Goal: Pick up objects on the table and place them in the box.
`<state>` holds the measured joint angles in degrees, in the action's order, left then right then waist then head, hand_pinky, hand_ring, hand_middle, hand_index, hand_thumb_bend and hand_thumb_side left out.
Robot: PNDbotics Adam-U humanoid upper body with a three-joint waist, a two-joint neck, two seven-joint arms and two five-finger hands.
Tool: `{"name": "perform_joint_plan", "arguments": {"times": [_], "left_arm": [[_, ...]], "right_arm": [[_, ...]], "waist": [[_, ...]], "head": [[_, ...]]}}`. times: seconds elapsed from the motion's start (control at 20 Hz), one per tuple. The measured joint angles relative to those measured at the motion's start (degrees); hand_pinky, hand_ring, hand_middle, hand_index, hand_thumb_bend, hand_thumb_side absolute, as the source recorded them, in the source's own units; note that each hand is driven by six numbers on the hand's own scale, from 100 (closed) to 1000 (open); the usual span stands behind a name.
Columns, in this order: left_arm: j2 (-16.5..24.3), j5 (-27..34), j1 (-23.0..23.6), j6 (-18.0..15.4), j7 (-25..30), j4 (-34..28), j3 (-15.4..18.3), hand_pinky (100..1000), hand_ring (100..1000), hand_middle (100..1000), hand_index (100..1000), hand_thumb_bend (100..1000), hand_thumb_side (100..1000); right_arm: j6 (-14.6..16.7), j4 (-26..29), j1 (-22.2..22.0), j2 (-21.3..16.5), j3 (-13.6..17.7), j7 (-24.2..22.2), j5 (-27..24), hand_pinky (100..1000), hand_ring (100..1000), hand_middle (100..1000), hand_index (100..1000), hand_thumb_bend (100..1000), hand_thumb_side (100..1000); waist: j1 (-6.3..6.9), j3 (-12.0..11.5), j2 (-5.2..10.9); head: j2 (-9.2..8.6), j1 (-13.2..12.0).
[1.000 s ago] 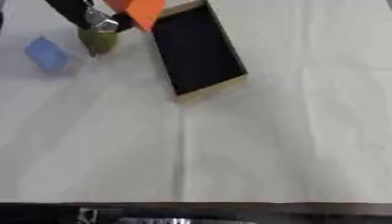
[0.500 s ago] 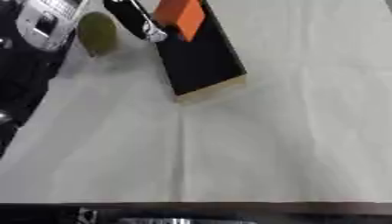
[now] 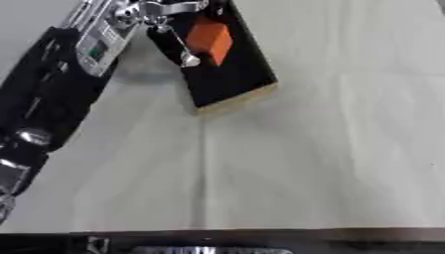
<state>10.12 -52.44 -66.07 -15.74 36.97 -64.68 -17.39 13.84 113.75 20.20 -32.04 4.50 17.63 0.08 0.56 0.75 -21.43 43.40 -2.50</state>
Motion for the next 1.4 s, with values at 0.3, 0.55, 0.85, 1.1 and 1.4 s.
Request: {"name": "perform_joint_plan", "arguments": {"times": [0.3, 0.55, 0.85, 1.1, 1.4], "left_arm": [[-0.2, -1.5, 0.1, -1.9, -0.8, 1.4, 0.0, 914, 883, 831, 924, 576, 100], [-0.2, -4.4, 0.1, -2.3, -2.6, 1.4, 0.3, 956, 923, 854, 945, 662, 191], [-0.2, -6.2, 0.1, -2.1, -5.1, 0.9, 0.9, 924, 887, 825, 926, 589, 178], [2.4, -3.5, 0.1, -0.9, -5.4, -4.3, 2.0, 915, 876, 817, 917, 561, 185], [10.6, 1.7, 1.4, 1.8, -3.1, -11.1, 4.0, 911, 873, 820, 916, 562, 196]], "right_arm": [[-0.1, 0.0, 0.0, 0.2, 0.0, -0.1, 0.0, 856, 804, 717, 891, 100, 625], [-0.1, 0.0, 0.0, 0.2, 0.0, -0.1, 0.0, 856, 802, 715, 891, 100, 625], [-0.1, 0.0, -0.1, 0.3, 0.0, -0.1, 0.0, 856, 802, 715, 889, 100, 625], [-0.2, 0.0, -0.6, 0.3, 0.0, 0.0, 0.0, 856, 802, 715, 889, 100, 625], [-0.2, 0.0, -1.5, 0.1, 0.4, 0.4, 0.2, 856, 802, 715, 889, 100, 624]], "waist": [[0.03, 0.0, -0.08], [0.06, 0.0, -0.08], [0.07, -0.1, -0.08], [0.42, -0.9, 0.07], [0.74, -2.6, 0.35]], "head": [[-0.08, 0.0], [-0.09, 0.0], [-0.09, 0.0], [-0.06, 0.5], [0.18, 1.9]]}}
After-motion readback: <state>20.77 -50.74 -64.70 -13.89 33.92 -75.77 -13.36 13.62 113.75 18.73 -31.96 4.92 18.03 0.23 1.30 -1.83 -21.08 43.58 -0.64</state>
